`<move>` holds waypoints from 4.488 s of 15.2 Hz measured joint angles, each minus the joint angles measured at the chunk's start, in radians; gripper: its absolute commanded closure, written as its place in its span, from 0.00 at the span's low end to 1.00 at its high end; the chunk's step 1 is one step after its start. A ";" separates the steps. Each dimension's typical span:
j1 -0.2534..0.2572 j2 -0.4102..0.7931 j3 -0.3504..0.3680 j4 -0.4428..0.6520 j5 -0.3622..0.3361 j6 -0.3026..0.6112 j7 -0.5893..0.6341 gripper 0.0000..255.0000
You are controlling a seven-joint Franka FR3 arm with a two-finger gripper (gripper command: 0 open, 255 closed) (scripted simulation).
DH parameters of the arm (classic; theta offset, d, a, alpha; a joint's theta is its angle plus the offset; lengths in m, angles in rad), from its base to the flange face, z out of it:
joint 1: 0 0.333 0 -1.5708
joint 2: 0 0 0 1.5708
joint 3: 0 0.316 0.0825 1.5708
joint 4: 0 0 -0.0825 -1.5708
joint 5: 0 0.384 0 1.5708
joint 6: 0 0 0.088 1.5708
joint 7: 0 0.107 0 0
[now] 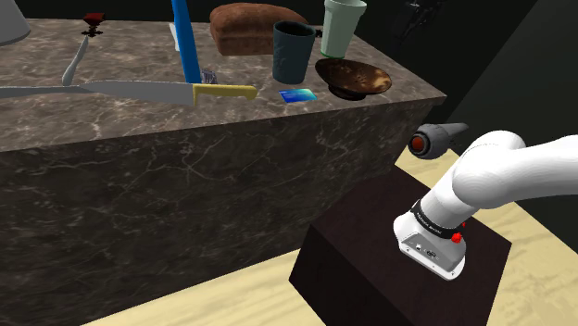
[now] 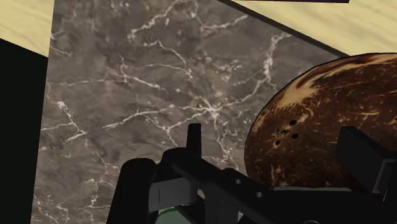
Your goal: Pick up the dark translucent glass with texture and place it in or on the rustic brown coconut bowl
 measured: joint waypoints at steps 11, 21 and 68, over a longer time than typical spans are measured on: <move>0.006 0.340 0.084 0.265 0.113 0.035 0.168 0.00; 0.015 0.649 0.137 0.556 0.170 0.030 0.309 0.00; 0.016 0.742 0.143 0.887 0.158 -0.208 0.344 1.00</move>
